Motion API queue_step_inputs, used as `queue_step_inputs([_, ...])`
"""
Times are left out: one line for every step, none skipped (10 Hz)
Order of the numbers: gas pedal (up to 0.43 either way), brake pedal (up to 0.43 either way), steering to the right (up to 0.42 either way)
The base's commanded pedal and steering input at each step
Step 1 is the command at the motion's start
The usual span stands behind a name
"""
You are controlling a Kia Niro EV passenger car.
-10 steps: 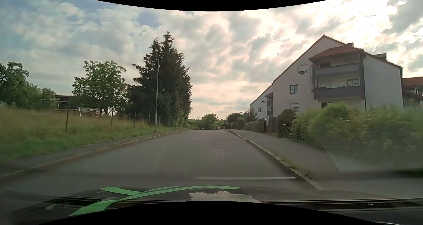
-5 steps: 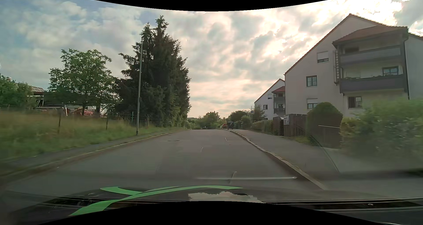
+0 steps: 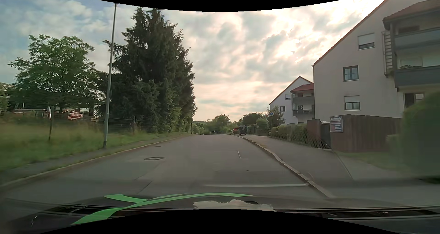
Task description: Follow the waypoints while adhering to traffic rules and regulations
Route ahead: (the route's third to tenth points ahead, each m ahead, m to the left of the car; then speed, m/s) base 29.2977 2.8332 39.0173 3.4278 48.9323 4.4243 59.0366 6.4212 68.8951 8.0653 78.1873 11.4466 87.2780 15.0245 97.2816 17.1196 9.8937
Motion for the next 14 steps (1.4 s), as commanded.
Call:
queue_step_inputs([0.197, 0.000, -0.009])
queue_step_inputs([0.197, 0.000, -0.010])
queue_step_inputs([0.197, 0.000, -0.012])
queue_step_inputs([0.197, 0.000, -0.014])
queue_step_inputs([0.197, 0.000, -0.013])
queue_step_inputs([0.189, 0.000, -0.013])
queue_step_inputs([0.189, 0.000, -0.014])
queue_step_inputs([0.189, 0.000, -0.014])
queue_step_inputs([0.150, 0.000, -0.013])
queue_step_inputs([0.138, 0.000, -0.011])
queue_step_inputs([0.118, 0.000, -0.011])
queue_step_inputs([0.110, 0.000, -0.010])
queue_step_inputs([0.110, 0.000, -0.009])
queue_step_inputs([0.110, 0.000, -0.009])
